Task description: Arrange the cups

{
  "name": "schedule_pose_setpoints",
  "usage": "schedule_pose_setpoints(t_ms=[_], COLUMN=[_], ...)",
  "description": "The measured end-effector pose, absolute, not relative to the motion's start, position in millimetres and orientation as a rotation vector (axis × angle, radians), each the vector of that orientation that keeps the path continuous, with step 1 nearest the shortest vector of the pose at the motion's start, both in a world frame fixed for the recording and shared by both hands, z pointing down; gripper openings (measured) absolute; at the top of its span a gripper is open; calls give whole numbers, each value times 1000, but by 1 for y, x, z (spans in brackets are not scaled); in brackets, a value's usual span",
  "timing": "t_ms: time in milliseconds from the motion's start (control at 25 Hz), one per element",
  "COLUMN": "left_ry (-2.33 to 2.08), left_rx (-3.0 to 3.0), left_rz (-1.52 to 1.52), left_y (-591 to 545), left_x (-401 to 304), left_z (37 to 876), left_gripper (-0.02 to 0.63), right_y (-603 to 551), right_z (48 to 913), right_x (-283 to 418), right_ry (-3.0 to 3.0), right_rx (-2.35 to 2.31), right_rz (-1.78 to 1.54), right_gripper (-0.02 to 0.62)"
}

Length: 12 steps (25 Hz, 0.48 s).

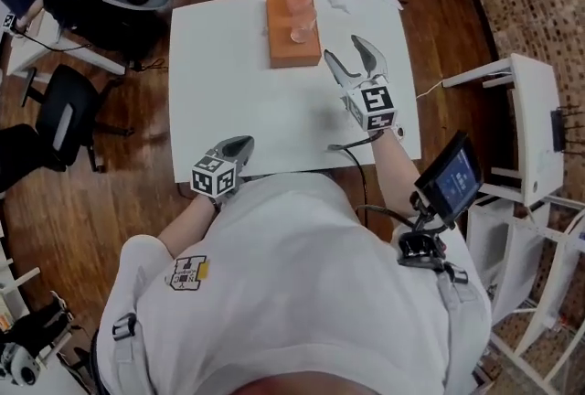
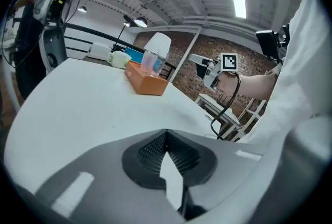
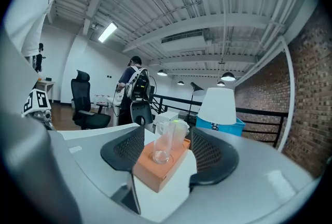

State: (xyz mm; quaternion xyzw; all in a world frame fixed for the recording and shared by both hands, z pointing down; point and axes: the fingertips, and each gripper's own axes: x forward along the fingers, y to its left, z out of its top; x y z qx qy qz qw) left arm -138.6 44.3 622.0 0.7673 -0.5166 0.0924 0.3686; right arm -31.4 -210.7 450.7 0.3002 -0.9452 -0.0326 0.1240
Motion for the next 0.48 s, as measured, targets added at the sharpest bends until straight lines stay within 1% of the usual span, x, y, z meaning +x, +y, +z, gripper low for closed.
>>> schedule_pose_setpoints(t_ms=[120, 280, 480], left_ry=[-1284, -1216, -1149], left_rx=[2009, 2056, 2084], left_rz=[258, 278, 304], left_y=[43, 42, 39], left_x=[-129, -113, -101], left_z=[627, 630, 632], left_gripper=[3, 3, 3], right_y=[-181, -139, -92], right_z=[463, 505, 557], right_x=[-8, 22, 39], right_ry=[-2734, -2650, -2562], right_rx=[916, 935, 903], right_rz=[-52, 46, 188], right_gripper=[282, 275, 265])
